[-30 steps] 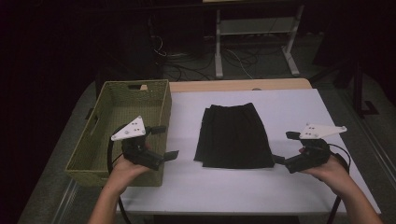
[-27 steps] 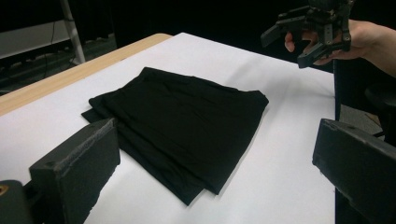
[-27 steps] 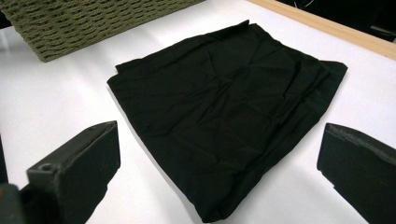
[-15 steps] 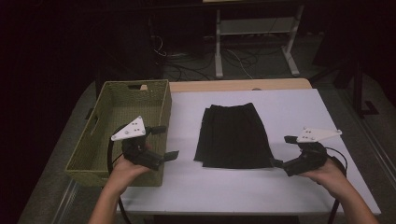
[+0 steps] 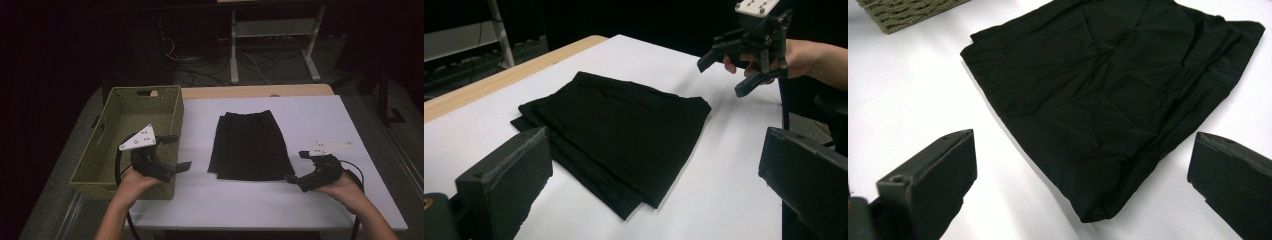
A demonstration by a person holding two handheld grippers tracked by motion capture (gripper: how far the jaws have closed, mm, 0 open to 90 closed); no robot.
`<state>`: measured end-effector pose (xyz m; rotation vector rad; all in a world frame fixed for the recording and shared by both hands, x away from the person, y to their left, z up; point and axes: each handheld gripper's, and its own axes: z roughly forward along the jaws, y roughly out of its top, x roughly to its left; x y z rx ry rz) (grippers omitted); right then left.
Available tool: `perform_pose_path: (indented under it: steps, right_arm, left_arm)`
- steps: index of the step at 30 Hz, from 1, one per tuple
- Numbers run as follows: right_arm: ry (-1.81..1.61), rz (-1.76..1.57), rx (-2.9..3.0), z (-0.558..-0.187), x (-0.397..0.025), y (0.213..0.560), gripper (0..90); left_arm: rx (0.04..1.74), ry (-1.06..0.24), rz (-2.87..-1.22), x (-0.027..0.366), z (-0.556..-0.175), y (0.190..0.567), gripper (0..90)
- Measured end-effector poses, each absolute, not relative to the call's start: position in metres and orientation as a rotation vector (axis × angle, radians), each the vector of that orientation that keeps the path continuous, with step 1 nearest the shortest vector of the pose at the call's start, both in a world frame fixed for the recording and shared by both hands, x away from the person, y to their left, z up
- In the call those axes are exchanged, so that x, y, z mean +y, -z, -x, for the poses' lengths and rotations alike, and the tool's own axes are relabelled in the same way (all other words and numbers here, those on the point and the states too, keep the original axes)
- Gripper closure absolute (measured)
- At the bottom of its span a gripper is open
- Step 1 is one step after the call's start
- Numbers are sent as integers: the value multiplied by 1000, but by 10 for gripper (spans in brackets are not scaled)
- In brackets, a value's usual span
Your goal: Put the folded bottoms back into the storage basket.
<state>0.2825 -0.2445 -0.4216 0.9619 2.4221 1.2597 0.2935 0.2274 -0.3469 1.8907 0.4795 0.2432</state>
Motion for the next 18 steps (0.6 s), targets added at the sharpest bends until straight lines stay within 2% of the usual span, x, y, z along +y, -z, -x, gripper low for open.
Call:
perform_pose_path:
  steps: [18]
  right_arm:
    - [-1200, -1023, 2448, -299, -237, 444, 6]
  left_arm:
    - [479, -242, -1892, 227, -294, 347, 6]
